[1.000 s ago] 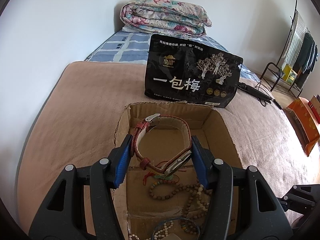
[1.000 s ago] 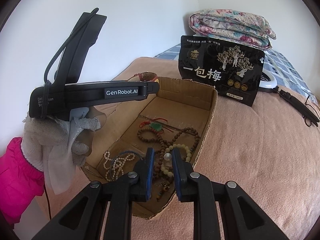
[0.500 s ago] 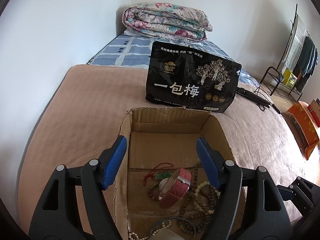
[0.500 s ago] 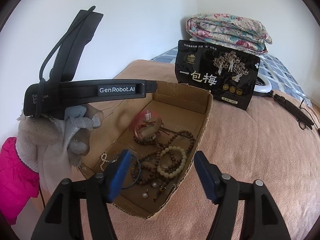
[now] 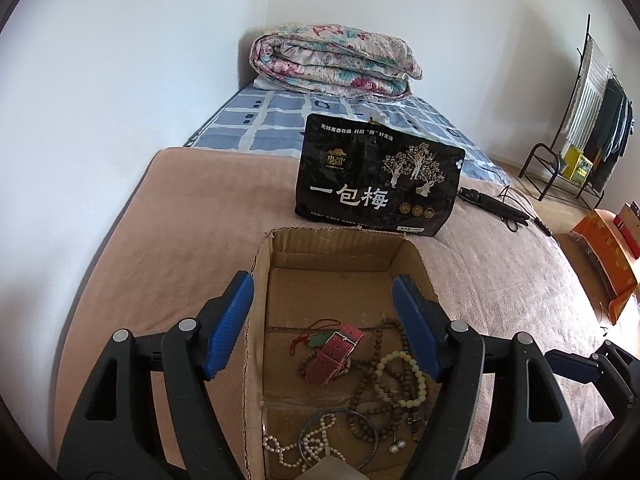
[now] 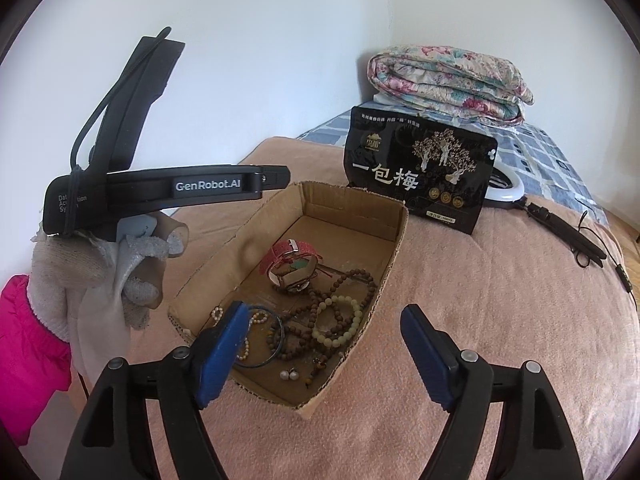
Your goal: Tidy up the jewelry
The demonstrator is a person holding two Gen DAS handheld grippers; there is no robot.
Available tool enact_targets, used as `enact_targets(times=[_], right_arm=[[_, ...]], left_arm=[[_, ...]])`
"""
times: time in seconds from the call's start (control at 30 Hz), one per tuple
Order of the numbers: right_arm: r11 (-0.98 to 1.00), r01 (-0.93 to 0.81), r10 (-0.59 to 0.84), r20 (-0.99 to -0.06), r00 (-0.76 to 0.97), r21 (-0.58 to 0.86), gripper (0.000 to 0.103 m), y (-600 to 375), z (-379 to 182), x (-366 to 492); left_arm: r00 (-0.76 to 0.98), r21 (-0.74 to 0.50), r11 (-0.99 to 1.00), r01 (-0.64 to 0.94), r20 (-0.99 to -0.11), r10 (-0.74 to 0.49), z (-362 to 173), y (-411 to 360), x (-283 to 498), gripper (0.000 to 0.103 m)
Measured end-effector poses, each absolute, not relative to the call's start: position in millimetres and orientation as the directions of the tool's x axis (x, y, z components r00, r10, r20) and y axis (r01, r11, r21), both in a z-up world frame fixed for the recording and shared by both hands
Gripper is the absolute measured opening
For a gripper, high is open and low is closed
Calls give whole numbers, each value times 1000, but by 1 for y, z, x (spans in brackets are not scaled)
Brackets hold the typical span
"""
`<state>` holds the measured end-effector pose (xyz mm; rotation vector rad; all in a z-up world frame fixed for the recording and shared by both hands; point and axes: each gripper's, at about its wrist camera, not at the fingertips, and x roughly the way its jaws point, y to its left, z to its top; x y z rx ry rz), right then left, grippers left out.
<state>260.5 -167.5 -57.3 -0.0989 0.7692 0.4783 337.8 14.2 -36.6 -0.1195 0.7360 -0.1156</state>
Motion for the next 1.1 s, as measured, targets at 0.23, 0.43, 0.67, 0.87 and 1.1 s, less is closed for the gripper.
enact_targets(times=[0.23, 0.43, 0.67, 0.87, 1.1], right_arm=[[897, -435, 371, -672, 641, 81, 81, -181, -38, 240], [905, -422, 357, -653, 668, 64, 85, -192, -19, 220], [918, -394, 332, -633, 700, 46, 89, -211, -7, 194], [930, -363, 312, -629, 712, 50, 94, -229, -7, 182], [945, -322, 289, -624, 726, 63, 103, -243, -9, 178]], left_arm=[[771, -128, 990, 66, -624, -132, -7, 14, 304, 74], [795, -106, 992, 72, -594, -121, 16, 10, 266, 74], [816, -56, 996, 70, -572, -90, 33, 0, 218, 74], [820, -64, 996, 54, -566, -81, 33, -3, 180, 85], [810, -37, 998, 60, -582, -70, 23, -10, 150, 85]])
